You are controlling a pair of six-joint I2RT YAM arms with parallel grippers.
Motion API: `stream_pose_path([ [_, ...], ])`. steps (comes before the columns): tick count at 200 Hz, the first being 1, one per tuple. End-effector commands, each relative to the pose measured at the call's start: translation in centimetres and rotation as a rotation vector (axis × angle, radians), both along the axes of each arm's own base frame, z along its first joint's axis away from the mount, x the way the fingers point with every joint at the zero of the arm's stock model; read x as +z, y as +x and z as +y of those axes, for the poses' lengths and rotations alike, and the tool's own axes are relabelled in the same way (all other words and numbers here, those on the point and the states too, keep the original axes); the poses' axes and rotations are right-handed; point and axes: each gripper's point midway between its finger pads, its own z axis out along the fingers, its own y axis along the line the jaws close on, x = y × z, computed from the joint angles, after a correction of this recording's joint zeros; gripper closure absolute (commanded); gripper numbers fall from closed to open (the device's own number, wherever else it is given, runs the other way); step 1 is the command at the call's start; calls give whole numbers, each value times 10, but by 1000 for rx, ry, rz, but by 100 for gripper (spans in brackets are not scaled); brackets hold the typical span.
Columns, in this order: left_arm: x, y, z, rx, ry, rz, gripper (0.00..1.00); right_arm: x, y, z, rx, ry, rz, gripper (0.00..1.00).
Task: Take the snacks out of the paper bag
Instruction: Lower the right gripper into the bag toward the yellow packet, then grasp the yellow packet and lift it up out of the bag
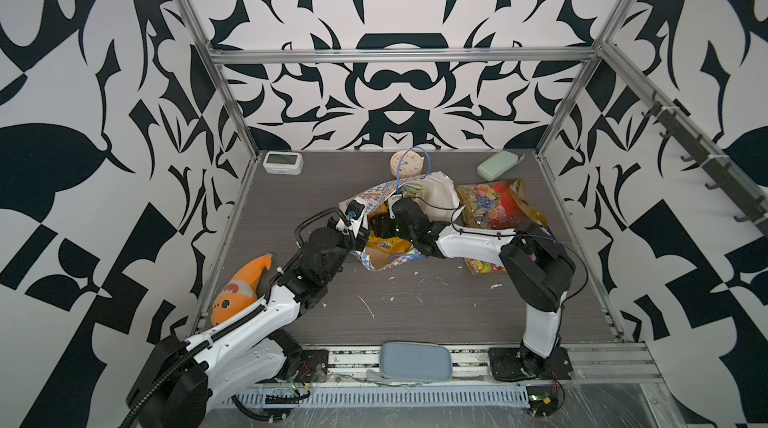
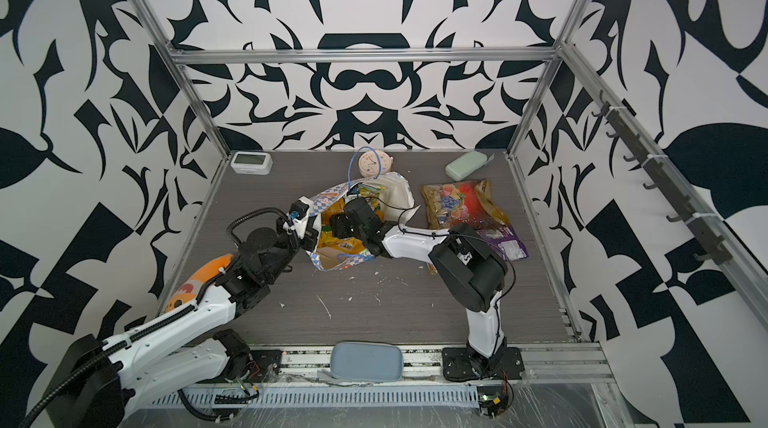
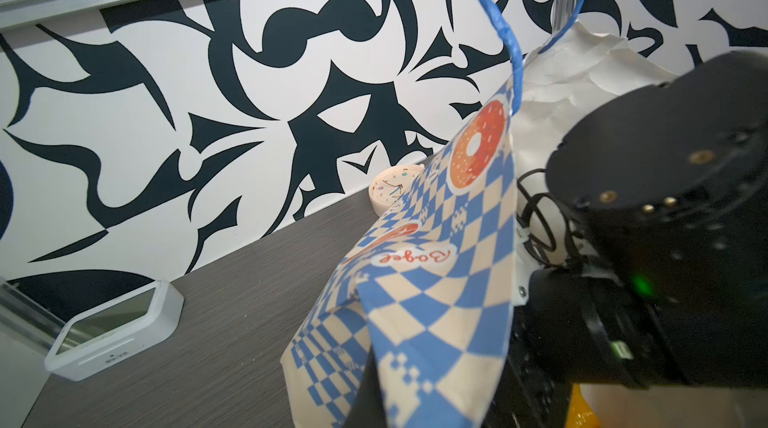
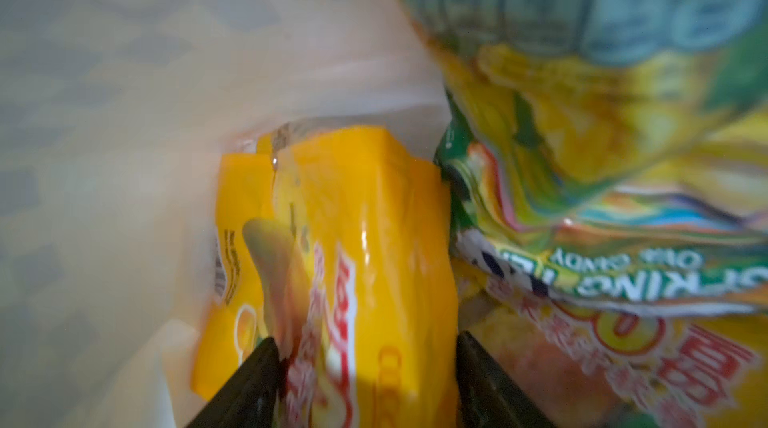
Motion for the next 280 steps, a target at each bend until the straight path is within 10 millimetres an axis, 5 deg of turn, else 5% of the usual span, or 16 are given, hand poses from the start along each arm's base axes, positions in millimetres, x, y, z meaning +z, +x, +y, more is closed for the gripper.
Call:
stream_pose_path([
  [1,29,-7,-8,-53,-70,-88,100,10,16,14,-29,68,-39,35],
  [94,29,-7,-5,-35,-64,-87,100,18,21,33,24,110,-35,100],
  [152,30,-3,-4,-19,-64,-85,100,38,16,43,82,160,-47,100],
  [280,25,6,4,53,-47,-73,100,135,-17,46,252,289,-176,100],
])
